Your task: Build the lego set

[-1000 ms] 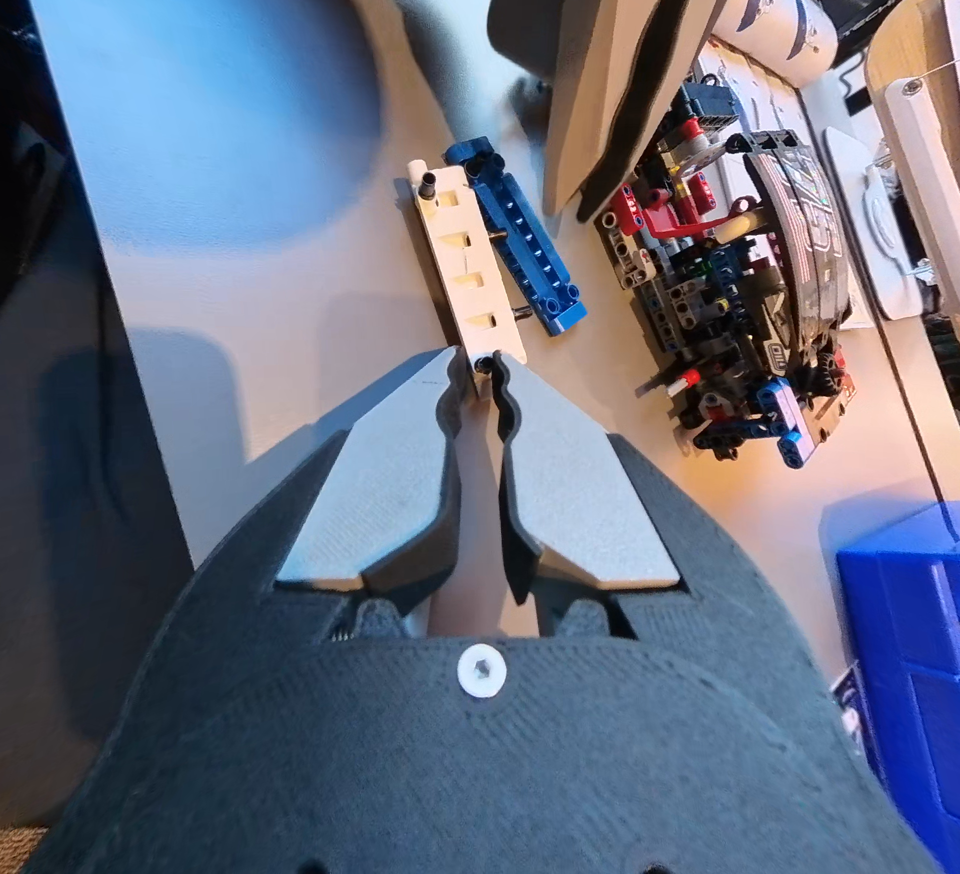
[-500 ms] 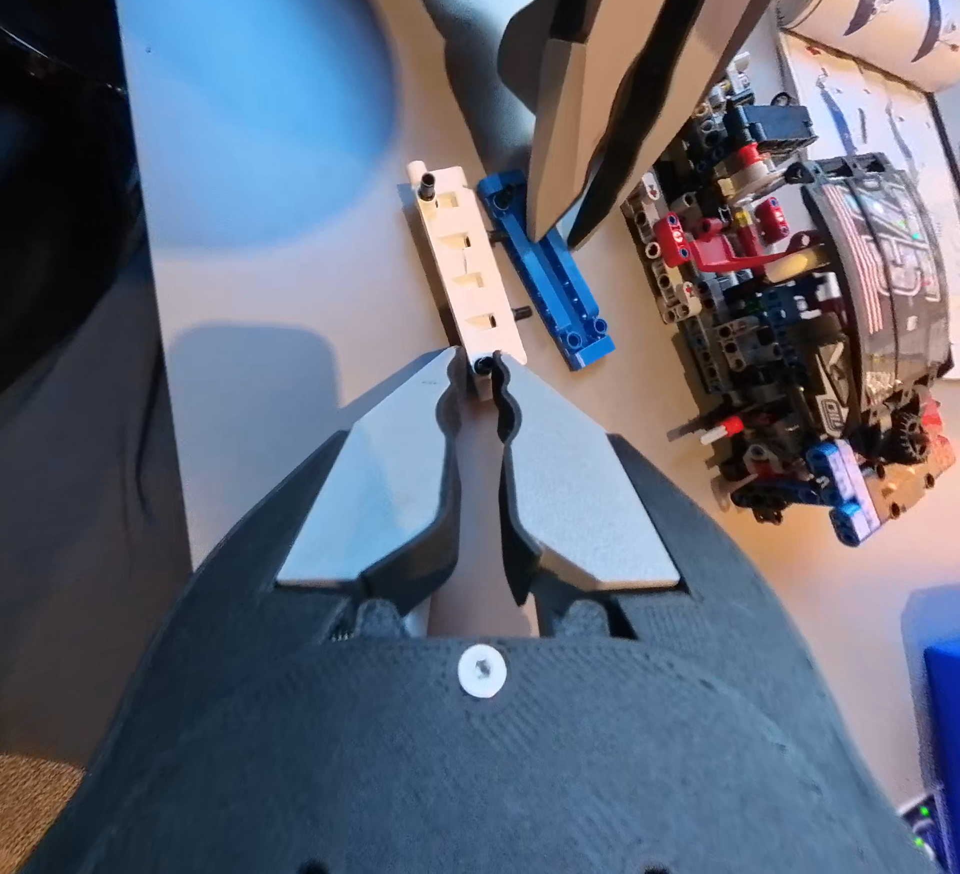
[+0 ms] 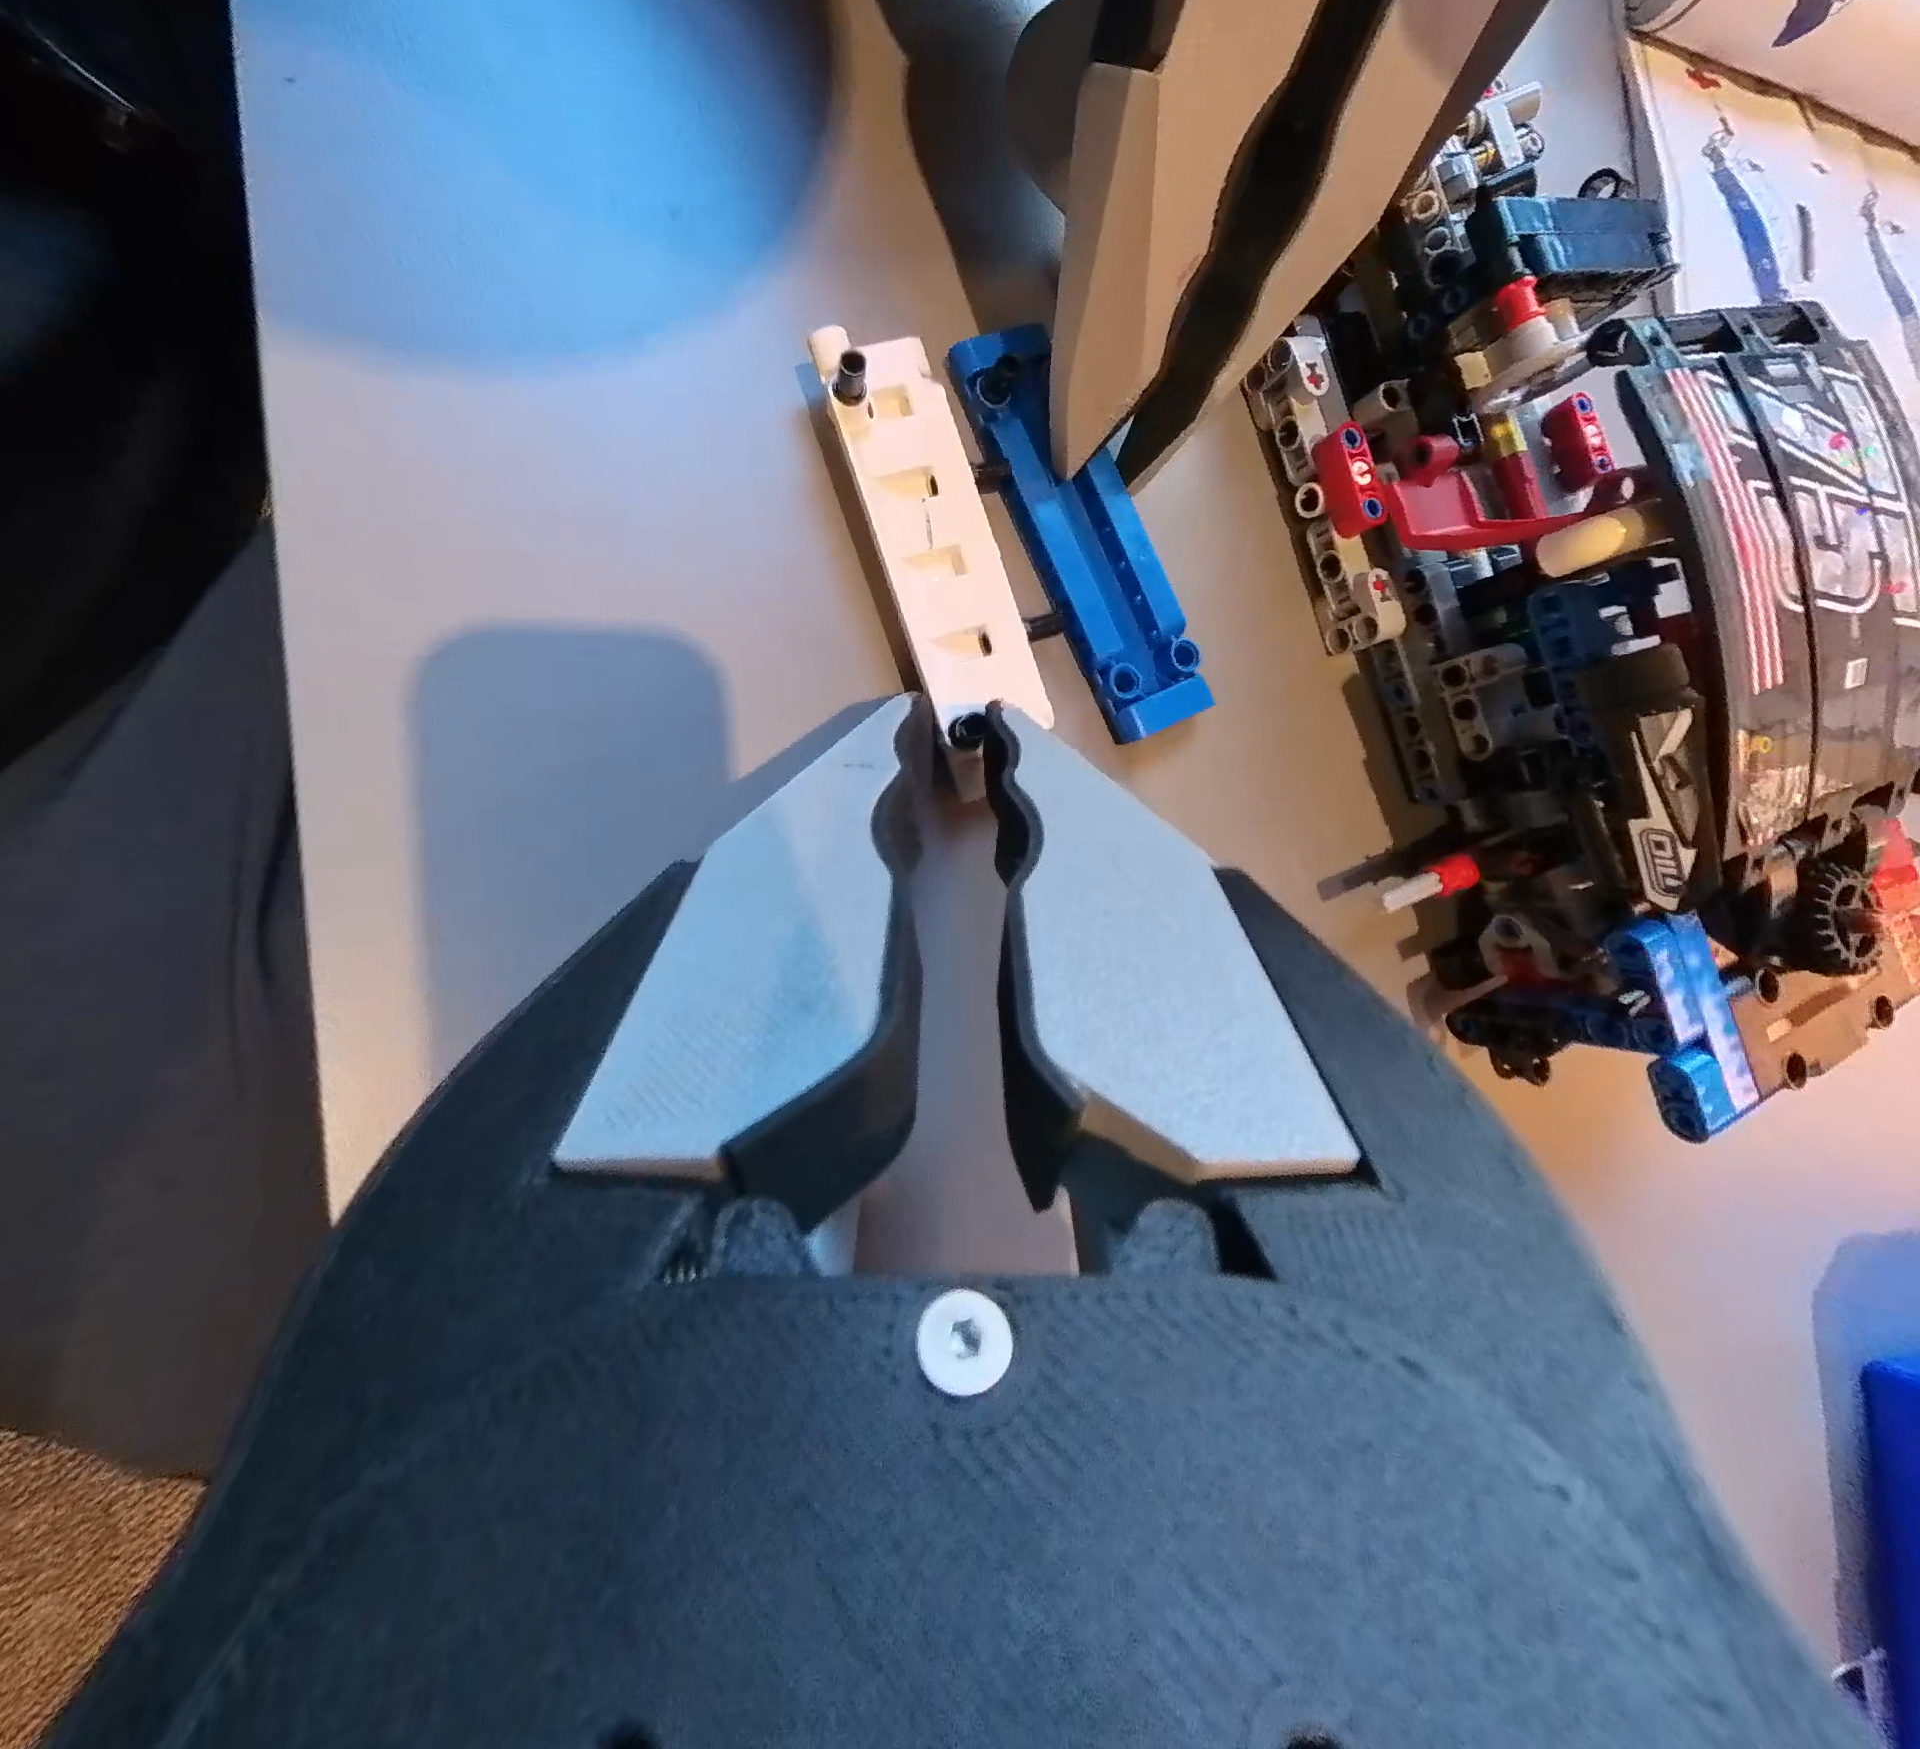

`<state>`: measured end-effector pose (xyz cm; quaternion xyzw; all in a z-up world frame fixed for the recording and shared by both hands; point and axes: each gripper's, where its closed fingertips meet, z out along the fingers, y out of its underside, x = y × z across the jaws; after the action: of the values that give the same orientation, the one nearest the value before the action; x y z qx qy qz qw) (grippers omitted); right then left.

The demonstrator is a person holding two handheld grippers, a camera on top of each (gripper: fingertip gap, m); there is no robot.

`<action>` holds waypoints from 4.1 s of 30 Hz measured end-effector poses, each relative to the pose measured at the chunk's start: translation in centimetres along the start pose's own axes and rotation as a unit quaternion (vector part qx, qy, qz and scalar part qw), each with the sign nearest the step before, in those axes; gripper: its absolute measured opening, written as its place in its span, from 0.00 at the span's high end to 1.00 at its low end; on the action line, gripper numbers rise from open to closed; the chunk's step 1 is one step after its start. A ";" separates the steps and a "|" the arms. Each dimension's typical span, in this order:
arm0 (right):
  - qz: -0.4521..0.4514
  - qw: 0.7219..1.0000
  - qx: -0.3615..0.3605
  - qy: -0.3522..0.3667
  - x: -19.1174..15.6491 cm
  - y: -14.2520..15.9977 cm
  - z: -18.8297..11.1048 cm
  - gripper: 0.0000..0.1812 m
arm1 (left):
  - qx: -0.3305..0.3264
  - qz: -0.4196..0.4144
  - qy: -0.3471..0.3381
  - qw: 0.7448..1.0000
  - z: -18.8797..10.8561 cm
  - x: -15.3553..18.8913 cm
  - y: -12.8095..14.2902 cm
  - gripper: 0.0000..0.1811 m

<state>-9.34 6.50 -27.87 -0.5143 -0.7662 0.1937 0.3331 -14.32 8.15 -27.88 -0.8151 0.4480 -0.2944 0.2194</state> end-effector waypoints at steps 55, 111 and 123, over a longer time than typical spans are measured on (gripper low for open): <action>0.017 0.998 -0.014 -0.066 -0.1 -0.1 0.0 0.96 | -0.002 0.000 0.032 0.999 1.1 0.7 -1.1 0.91; 0.053 0.993 -0.091 -0.052 0.2 -0.3 0.4 0.96 | 0.000 0.026 -0.066 0.997 1.1 -0.5 -1.0 0.97; -0.071 0.990 -0.112 0.056 0.7 0.0 0.3 0.95 | -0.005 0.046 -0.086 0.995 1.1 -0.5 -0.9 0.97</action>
<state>-9.72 7.15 -27.92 -0.5028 -0.7979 0.0537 0.3282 -13.27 9.19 -28.23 -0.8172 0.4655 -0.2108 0.2667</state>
